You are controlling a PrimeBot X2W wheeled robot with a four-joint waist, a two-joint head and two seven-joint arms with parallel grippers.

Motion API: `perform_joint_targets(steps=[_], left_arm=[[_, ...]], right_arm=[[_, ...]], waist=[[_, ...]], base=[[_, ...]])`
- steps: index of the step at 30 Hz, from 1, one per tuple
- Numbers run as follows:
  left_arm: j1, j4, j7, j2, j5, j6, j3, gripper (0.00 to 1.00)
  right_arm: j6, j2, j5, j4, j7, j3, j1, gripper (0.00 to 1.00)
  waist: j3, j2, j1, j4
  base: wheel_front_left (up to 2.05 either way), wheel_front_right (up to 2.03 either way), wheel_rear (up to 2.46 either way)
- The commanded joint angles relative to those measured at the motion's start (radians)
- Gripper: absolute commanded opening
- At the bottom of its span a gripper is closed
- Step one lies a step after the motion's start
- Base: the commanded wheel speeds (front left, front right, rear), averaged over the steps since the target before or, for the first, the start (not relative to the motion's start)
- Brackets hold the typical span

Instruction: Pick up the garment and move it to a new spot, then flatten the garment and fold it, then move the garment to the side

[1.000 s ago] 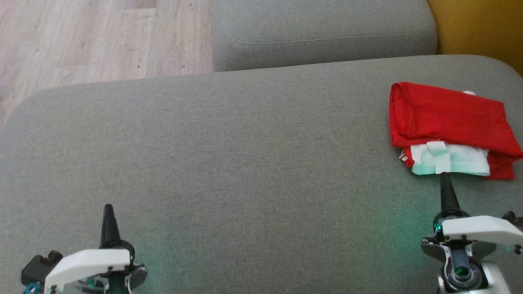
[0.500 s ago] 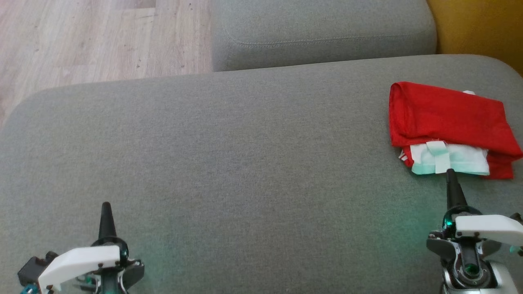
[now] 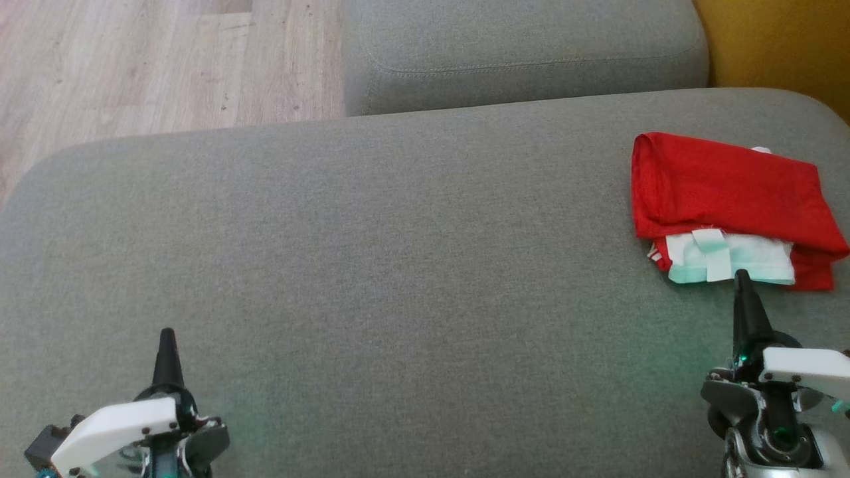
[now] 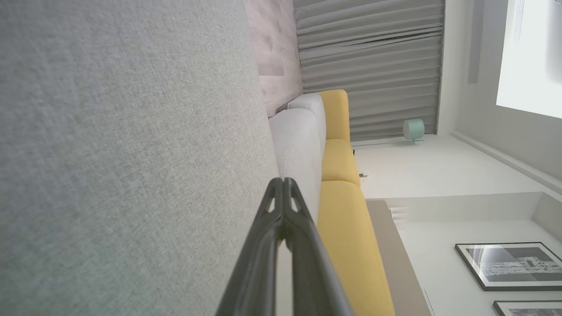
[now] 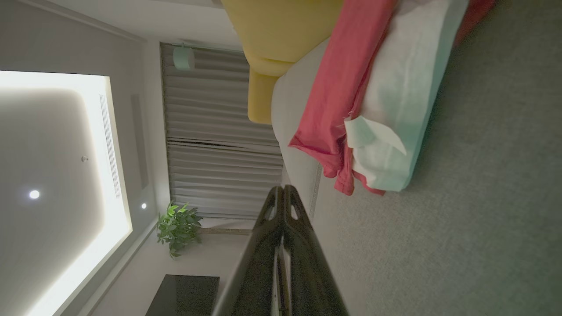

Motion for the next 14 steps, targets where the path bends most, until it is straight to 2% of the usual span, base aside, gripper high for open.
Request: perform_joint_targets(steps=[1, 14], left_arm=[[-0.052, -0.038, 0.014, 0.009, -0.033, -0.01, 0.037, 0.0], [-0.055, -0.04, 0.04, 0.01, -0.123, -0.016, 0.052, 0.0]], right_arm=[[-0.001, -0.003, 0.037, -0.047, 0.012, 0.012, -0.02, 0.0], [-0.001, -0.004, 0.133, -0.066, 0.037, -0.002, -0.017, 0.0]], waist=[[0.0, 0.0, 0.0, 0.0], [0.0, 0.0, 0.0, -0.001]], base=[[0.0, 0.0, 0.0], [0.0, 0.0, 0.0]])
